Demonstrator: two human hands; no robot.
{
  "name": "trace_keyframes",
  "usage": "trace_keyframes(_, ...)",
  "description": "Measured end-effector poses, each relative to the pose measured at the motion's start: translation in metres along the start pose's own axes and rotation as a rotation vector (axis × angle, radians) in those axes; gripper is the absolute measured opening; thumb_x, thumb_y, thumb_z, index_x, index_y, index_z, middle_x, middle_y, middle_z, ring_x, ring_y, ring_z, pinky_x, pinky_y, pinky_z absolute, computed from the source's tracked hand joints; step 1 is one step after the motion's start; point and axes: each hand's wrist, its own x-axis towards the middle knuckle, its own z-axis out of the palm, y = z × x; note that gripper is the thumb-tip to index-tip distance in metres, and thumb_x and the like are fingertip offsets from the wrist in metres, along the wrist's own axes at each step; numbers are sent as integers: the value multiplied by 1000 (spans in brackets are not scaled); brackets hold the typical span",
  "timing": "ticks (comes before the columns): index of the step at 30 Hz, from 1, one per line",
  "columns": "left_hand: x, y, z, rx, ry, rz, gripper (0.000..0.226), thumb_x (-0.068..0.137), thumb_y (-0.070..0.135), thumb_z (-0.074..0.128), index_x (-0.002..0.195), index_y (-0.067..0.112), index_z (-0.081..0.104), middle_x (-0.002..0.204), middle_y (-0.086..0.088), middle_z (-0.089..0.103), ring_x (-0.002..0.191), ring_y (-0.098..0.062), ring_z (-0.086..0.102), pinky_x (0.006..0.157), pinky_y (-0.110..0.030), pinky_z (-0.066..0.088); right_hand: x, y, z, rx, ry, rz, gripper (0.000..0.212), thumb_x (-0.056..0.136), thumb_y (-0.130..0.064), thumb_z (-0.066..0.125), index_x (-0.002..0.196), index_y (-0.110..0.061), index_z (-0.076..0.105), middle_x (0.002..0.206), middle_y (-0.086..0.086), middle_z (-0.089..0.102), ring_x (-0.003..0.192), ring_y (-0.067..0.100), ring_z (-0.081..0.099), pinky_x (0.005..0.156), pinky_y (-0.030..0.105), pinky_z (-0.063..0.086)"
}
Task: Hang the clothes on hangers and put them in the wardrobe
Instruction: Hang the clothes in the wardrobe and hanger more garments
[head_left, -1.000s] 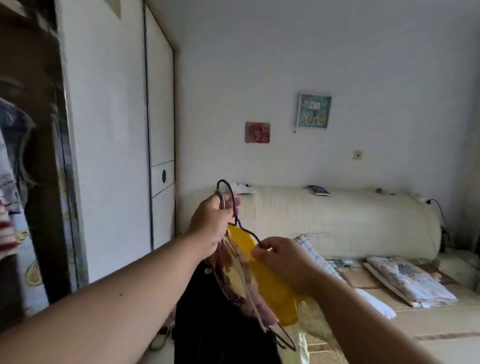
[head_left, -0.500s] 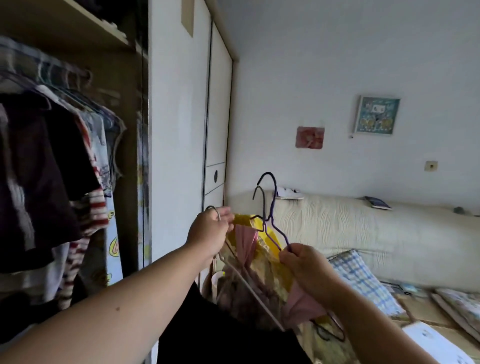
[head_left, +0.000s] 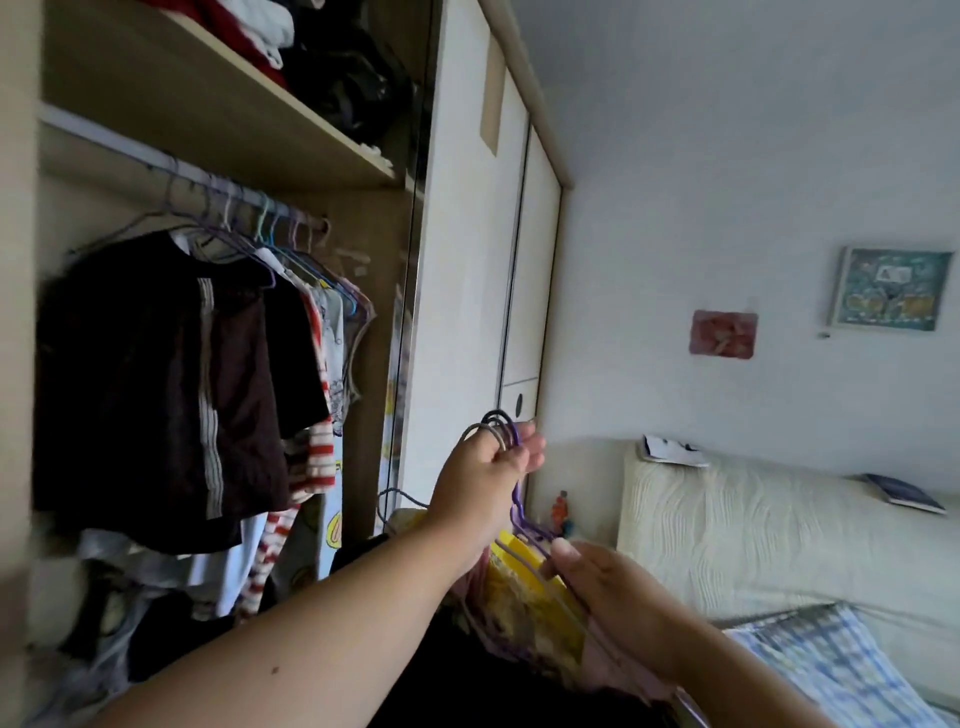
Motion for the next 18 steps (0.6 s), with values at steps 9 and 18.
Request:
trace_keyframes(9,52,61,-58,128,256,119,23,96,2,42,92,19,56,93,-1,68,73,-3,66,57,-8,46,60,-69,-7,-175,-61,-144,48,74,-51,67,115,-63,45,76,-24,63,69,-7,58,62,8,44)
trace_keyframes(18,137,131,-149,213,401,182,21,97,3,39,109,10,55,105,-5,65,73,-6,64,62,-13,48,155,-175,4,-107,-135,-378,36,87,-21,53,109,-49,48,68,-18,70,61,3,68,51,7,45)
